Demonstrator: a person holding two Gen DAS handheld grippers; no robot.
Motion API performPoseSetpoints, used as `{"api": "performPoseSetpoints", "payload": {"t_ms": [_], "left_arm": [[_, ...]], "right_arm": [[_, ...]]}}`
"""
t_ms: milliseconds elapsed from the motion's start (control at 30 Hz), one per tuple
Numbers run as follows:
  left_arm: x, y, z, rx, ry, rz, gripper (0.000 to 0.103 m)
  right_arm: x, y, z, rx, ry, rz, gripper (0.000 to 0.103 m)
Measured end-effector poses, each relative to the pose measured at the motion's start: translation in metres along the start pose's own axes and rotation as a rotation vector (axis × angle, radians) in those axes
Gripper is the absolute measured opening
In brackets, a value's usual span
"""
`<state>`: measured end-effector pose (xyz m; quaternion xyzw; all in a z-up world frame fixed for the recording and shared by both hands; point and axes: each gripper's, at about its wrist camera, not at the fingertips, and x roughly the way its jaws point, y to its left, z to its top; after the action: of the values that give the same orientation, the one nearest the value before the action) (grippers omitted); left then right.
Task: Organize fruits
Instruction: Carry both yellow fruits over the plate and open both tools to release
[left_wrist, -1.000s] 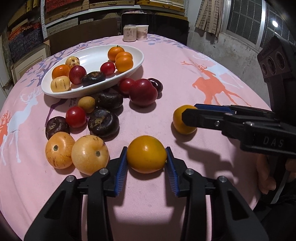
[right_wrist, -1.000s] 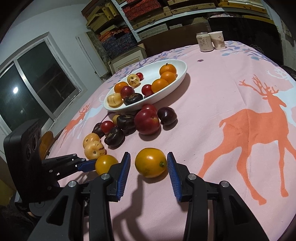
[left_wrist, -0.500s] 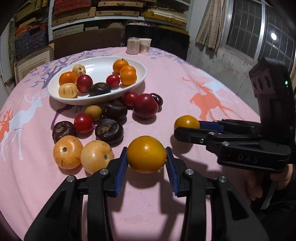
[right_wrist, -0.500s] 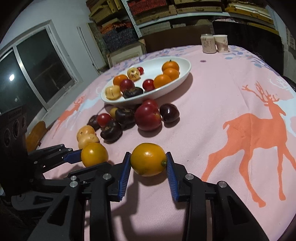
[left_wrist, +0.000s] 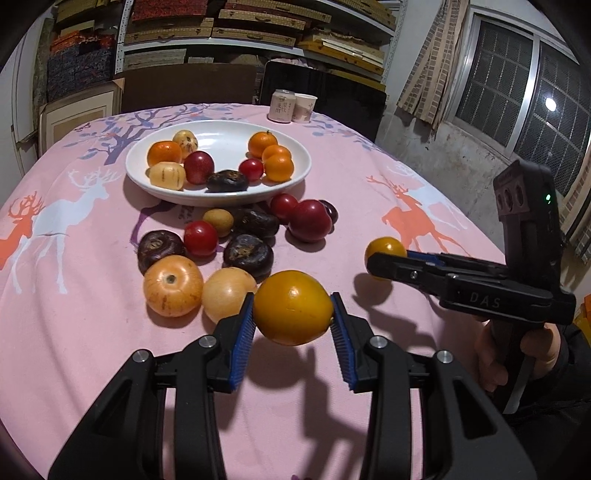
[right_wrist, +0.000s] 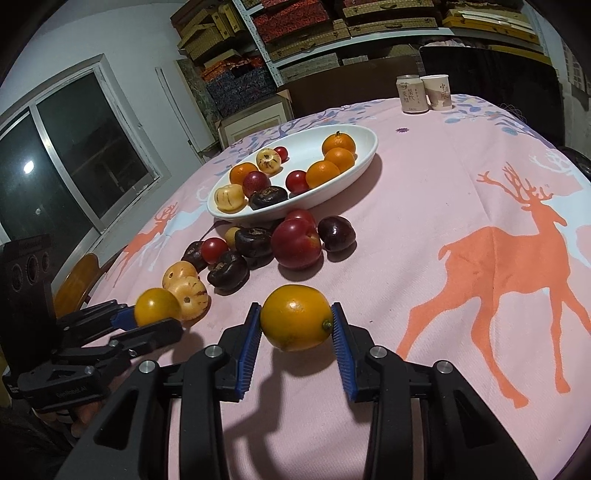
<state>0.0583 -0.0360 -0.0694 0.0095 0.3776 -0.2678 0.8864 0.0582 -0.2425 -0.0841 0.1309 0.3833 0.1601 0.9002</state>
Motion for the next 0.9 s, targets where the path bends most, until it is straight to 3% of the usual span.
{"api": "performPoseSetpoints", "payload": {"t_ms": [133, 333, 567, 767, 800, 833, 900], "left_arm": [[-0.014, 0.009, 0.022, 0.017, -0.034, 0.022, 0.038], [-0.003, 0.030, 0.084, 0.041, -0.061, 0.061, 0.038], [0.063, 0.058, 0.153, 0.012, -0.010, 0.089, 0.039], [0.122, 0.073, 0.179, 0.006, 0.069, 0.119, 0.039], [0.128, 0.076, 0.179, 0.002, 0.084, 0.129, 0.039], [0.132, 0.079, 0.179, -0.007, 0.094, 0.137, 0.041], [0.128, 0.082, 0.176, -0.022, 0.075, 0.138, 0.059]], "right_arm": [[0.001, 0.001, 0.013, 0.025, 0.027, 0.013, 0.038], [-0.007, 0.012, 0.083, 0.006, -0.040, 0.019, 0.038], [0.048, 0.005, 0.166, 0.074, -0.028, 0.008, 0.038], [0.101, -0.001, 0.191, 0.107, 0.020, -0.023, 0.039], [0.106, -0.003, 0.192, 0.113, 0.028, -0.027, 0.043], [0.108, -0.005, 0.193, 0.118, 0.030, -0.028, 0.046], [0.104, -0.008, 0.192, 0.130, 0.013, -0.027, 0.051]]}}
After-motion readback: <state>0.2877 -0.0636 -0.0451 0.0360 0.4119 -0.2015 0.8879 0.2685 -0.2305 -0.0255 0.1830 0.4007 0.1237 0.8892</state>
